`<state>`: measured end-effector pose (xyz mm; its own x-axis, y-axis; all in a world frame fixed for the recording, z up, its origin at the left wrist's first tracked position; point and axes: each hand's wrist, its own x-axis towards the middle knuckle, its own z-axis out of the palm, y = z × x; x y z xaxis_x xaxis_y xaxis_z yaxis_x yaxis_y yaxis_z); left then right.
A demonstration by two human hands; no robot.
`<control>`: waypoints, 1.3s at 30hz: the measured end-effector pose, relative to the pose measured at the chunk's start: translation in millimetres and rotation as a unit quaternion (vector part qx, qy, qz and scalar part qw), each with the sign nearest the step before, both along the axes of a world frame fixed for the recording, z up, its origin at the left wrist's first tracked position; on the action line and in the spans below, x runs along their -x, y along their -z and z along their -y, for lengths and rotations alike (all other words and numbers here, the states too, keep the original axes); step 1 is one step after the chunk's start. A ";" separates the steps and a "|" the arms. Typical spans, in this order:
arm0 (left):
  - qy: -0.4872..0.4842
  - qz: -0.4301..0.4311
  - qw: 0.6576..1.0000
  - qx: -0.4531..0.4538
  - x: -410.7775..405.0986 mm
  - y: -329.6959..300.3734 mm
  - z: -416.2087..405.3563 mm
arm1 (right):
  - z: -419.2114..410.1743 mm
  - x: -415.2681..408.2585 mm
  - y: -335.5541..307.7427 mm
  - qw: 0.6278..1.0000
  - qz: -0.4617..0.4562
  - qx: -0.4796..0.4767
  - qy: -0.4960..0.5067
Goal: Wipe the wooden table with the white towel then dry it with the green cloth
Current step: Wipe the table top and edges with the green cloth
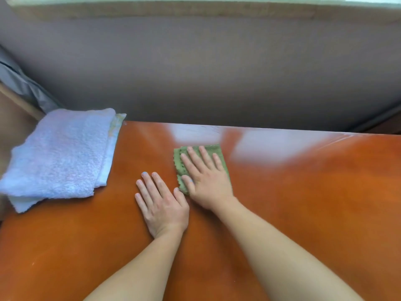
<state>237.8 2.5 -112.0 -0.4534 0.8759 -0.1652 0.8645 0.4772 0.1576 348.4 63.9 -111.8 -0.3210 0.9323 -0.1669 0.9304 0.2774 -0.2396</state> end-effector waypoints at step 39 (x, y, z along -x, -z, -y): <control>0.257 0.036 0.966 -0.010 -266.5 -5.7 -3.4 | 9.8 -292.0 -6.8 0.973 0.047 0.033 0.223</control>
<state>504.2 5.9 -106.2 0.0550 0.9855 -0.1604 0.9729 -0.0167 0.2307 640.3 54.1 -105.0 0.1321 0.9617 -0.2400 0.9734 -0.1716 -0.1516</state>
